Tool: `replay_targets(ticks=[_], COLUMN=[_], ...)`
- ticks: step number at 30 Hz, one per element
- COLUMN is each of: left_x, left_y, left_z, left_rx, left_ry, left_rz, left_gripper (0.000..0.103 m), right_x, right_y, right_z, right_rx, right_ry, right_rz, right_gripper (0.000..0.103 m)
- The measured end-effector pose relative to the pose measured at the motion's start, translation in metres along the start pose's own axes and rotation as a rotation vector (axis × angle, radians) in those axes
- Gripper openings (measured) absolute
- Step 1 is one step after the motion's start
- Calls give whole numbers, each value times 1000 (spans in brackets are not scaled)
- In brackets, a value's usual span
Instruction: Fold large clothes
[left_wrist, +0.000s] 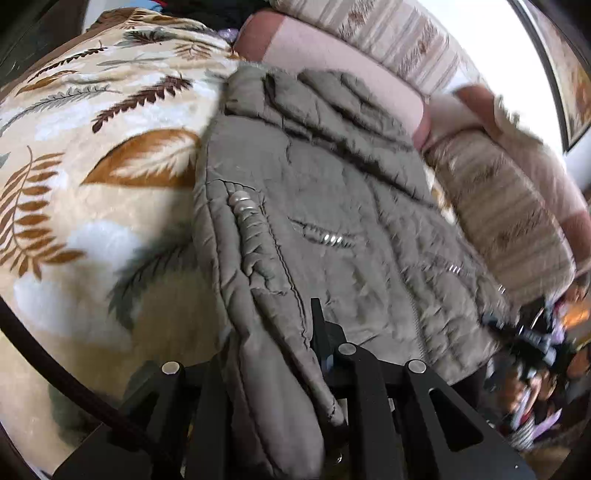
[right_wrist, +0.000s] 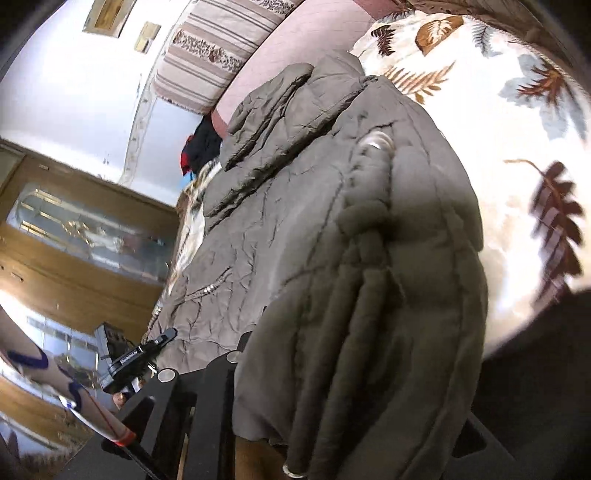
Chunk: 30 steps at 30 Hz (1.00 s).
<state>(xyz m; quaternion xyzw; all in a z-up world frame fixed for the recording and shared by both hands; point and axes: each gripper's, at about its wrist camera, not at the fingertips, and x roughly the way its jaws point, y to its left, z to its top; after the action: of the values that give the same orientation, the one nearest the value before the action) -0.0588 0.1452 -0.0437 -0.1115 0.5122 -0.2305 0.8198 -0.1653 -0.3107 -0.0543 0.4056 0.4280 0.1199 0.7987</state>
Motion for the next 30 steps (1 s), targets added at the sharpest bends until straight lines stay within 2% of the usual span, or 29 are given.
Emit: replay_targets(ticks=[3, 6, 12, 18, 22, 25, 30], left_x=[4, -6, -31, -17, 9, 35, 78], left_y=[1, -10, -40, -54, -55, -49, -33], left_z=[7, 28, 93, 179, 237, 278, 330], left_rx=[-5, 8, 41, 11, -6, -42, -81], left_ry=[12, -43, -197, -251, -234, -203, -155], left_rz=[14, 16, 13, 44, 117, 166, 228], left_gripper=[14, 14, 15, 16, 17, 17, 18], right_x=[-9, -2, -9, -3, 10, 29, 82], right_y=[-15, -5, 43, 72, 82, 90, 102], right_z=[-7, 9, 71, 140, 197, 233, 295], right_rx=[-6, -34, -124, -131, -90, -56, -56], right_ry=[26, 19, -90, -164, -175, -173, -181], right_rz=[-40, -37, -7, -8, 44, 33, -119], right_gripper=[23, 23, 23, 24, 28, 30, 30])
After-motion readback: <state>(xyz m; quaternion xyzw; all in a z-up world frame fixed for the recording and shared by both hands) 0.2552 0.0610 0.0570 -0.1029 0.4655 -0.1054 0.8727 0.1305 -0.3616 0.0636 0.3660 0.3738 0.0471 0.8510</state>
